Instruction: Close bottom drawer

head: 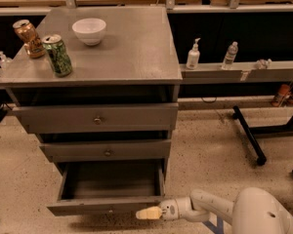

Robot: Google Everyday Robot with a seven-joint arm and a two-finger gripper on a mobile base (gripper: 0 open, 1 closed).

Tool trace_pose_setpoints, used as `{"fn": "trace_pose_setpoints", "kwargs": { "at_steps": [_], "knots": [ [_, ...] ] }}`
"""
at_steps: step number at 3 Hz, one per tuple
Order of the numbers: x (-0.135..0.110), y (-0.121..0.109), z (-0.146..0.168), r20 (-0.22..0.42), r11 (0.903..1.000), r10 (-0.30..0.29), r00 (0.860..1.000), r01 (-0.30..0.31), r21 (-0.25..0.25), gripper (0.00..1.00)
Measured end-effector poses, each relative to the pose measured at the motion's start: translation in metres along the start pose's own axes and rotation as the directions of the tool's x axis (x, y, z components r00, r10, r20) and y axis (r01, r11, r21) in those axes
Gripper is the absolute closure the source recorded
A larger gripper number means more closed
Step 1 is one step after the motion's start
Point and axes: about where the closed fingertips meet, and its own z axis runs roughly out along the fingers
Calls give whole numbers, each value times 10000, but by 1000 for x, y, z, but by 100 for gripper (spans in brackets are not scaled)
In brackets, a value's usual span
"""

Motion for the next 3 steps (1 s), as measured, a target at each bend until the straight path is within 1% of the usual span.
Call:
{"fn": "trace_pose_setpoints", "kwargs": {
  "at_steps": [1,2,3],
  "knots": [
    [-3,1,0,23,10000,6,10000,-6,-68,100],
    [-2,-15,10,291,9992,370,9989,-365,-177,100],
    [17,-32,23,547,9974,717,9959,-720,51,100]
  ]
}}
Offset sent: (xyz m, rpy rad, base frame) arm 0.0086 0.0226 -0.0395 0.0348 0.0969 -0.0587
